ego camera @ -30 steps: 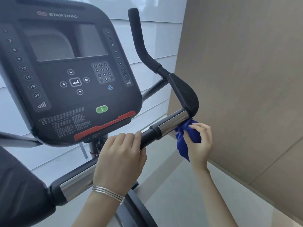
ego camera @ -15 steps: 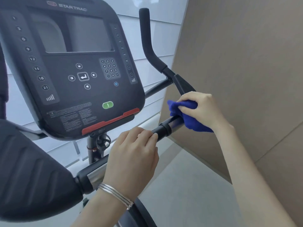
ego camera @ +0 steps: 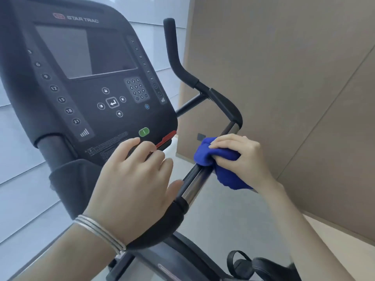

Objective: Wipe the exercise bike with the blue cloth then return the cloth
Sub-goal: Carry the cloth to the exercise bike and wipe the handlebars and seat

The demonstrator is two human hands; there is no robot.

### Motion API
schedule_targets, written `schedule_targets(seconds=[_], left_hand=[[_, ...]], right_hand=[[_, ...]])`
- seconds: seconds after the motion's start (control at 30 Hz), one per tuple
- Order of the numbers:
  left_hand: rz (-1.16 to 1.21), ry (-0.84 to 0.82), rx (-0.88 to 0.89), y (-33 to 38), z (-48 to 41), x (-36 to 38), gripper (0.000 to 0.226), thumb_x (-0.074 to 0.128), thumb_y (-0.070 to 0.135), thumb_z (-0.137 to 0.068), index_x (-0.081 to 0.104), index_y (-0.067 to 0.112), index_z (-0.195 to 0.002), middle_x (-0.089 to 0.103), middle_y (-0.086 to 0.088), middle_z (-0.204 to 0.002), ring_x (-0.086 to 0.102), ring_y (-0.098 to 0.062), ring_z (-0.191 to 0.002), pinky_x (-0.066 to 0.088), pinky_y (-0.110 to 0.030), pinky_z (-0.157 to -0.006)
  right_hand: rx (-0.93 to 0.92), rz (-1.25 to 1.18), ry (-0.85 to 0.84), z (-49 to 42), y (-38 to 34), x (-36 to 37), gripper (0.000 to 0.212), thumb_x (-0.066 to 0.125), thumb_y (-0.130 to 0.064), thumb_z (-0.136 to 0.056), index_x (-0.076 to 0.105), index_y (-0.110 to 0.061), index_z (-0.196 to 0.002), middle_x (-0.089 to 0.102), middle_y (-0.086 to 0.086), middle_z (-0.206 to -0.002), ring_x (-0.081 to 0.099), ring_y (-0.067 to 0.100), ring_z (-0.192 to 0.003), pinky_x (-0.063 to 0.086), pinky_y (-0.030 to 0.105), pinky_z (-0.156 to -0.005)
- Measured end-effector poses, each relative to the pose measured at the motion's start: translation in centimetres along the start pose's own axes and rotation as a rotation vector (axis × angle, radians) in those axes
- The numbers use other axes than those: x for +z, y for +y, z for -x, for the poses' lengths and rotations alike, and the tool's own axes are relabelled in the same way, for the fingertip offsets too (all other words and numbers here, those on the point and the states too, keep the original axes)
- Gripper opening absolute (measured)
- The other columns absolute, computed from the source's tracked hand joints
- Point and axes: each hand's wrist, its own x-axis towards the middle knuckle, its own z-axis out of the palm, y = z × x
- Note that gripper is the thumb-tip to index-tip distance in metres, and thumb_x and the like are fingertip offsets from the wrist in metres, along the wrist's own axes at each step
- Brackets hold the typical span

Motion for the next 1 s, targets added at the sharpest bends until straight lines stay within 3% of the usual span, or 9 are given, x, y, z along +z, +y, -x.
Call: schedule_targets(seconds=[0.1, 0.17, 0.3, 0.47, 0.6, 0.8, 1.0], left_hand=[[0.052, -0.067, 0.047, -1.4, 0.1, 1.5, 0.057, 0.032, 0.053, -0.086, 0.068, 0.015, -0.064, 0.063, 0.002, -0.062, 0.061, -0.026, -0.071, 0.045, -0.041, -0.082], [0.098, -0.064, 0.044, -1.7, -0.1, 2.4, 0.058, 0.032, 0.055, -0.082, 0.061, 0.015, -0.052, 0.056, 0.002, -0.052, 0.056, -0.025, -0.060, 0.046, -0.038, -0.071], [0.187, -0.008, 0.037, -1.9, 0.0, 2.7, 0.061, 0.030, 0.058, -0.078, 0.052, 0.015, -0.040, 0.049, 0.001, -0.043, 0.049, -0.024, -0.050, 0.043, -0.034, -0.058], [0.201, -0.018, 0.047, -2.4, 0.8, 2.7, 0.063, 0.026, 0.057, -0.082, 0.061, 0.017, -0.048, 0.054, 0.003, -0.049, 0.054, -0.023, -0.057, 0.047, -0.037, -0.062], [0.224, 0.019, 0.014, -3.0, 1.1, 2.8, 0.056, 0.028, 0.049, -0.084, 0.070, 0.019, -0.064, 0.064, 0.005, -0.062, 0.063, -0.024, -0.069, 0.053, -0.037, -0.074], [0.255, 0.069, 0.081, -3.8, 1.3, 2.5, 0.047, 0.034, 0.044, -0.085, 0.070, 0.020, -0.068, 0.066, 0.007, -0.067, 0.066, -0.022, -0.075, 0.053, -0.036, -0.076], [0.348, 0.099, 0.156, -6.1, 0.6, 2.9, 0.043, 0.038, 0.045, -0.085, 0.072, 0.021, -0.074, 0.067, 0.009, -0.072, 0.067, -0.021, -0.080, 0.054, -0.036, -0.075]], right_hand=[[0.003, -0.009, -0.007, 2.1, -3.5, 1.5, 0.019, 0.066, -0.020, -0.073, 0.073, -0.019, -0.090, 0.068, -0.012, -0.099, 0.061, 0.004, -0.098, 0.039, 0.023, -0.087], [-0.013, -0.049, -0.012, 3.4, -6.1, 1.9, 0.018, 0.070, -0.018, -0.072, 0.073, -0.019, -0.090, 0.068, -0.013, -0.099, 0.061, 0.003, -0.099, 0.038, 0.020, -0.088], [-0.024, -0.049, -0.026, 5.0, -8.4, 2.0, 0.019, 0.070, -0.015, -0.072, 0.071, -0.022, -0.090, 0.068, -0.013, -0.100, 0.061, 0.005, -0.099, 0.043, 0.027, -0.084], [0.190, 0.211, -0.034, 4.5, -3.5, -0.3, 0.016, 0.065, -0.016, -0.069, 0.071, -0.022, -0.082, 0.068, -0.016, -0.094, 0.064, 0.011, -0.093, 0.044, 0.040, -0.077], [-0.075, 0.306, -0.262, 8.4, -2.7, 3.0, 0.018, 0.067, -0.017, -0.072, 0.067, -0.024, -0.088, 0.069, -0.012, -0.096, 0.060, 0.009, -0.093, 0.037, 0.029, -0.077], [0.058, 0.124, 0.073, 9.4, -4.3, 3.8, 0.017, 0.061, -0.016, -0.077, 0.074, -0.016, -0.089, 0.068, -0.011, -0.100, 0.059, 0.002, -0.100, 0.039, 0.025, -0.080], [0.144, 0.192, 0.301, 7.1, -7.3, -1.5, 0.017, 0.061, -0.015, -0.077, 0.072, -0.015, -0.089, 0.068, -0.007, -0.099, 0.062, 0.009, -0.096, 0.046, 0.038, -0.080]])
